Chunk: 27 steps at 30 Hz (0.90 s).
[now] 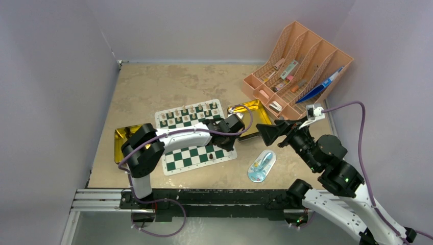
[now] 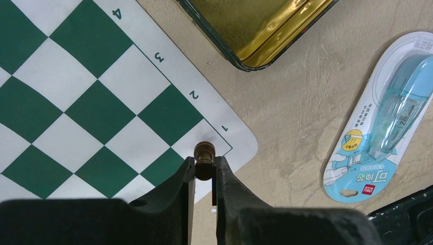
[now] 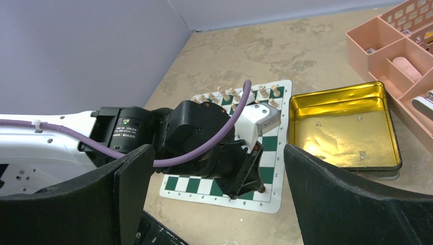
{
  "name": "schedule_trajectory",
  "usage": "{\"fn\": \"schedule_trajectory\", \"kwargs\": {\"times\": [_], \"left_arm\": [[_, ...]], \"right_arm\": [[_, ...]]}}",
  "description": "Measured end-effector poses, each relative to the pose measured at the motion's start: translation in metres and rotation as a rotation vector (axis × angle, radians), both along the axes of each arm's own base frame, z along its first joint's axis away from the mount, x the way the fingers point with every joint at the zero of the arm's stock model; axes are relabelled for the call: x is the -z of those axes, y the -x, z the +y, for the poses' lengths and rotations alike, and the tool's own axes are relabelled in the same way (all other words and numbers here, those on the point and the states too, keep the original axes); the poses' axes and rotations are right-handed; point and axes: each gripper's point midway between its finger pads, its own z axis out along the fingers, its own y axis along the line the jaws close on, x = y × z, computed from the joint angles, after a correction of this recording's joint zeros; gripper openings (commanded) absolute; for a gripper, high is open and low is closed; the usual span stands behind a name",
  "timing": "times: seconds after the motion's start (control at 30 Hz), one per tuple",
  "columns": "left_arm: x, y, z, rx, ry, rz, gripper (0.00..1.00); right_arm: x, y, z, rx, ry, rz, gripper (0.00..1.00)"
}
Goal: Set up the chess pieces on the board
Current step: Place the chess piece on the chessboard.
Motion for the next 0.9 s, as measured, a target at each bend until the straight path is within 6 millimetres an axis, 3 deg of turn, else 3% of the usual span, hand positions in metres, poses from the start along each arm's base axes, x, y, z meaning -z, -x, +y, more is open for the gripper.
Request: {"fn": "schedule_trajectory", "kwargs": {"times": [0.43, 0.77, 0.9], "left_arm": [[0.008, 0.002, 0.0, 0.003, -0.022, 0.005, 0.01], [0.011, 0.004, 0.0, 0.008, -0.029, 0.008, 0.22], [0.011, 0.006, -0.002, 0.015, -0.03, 0.005, 0.24]], "right_arm": [[0.0, 0.0, 0.0, 0.0, 0.0, 0.0, 0.98], [0.0, 0.0, 0.0, 0.0, 0.0, 0.0, 0.99], [0.0, 0.0, 0.0, 0.0, 0.0, 0.0, 0.99]]}}
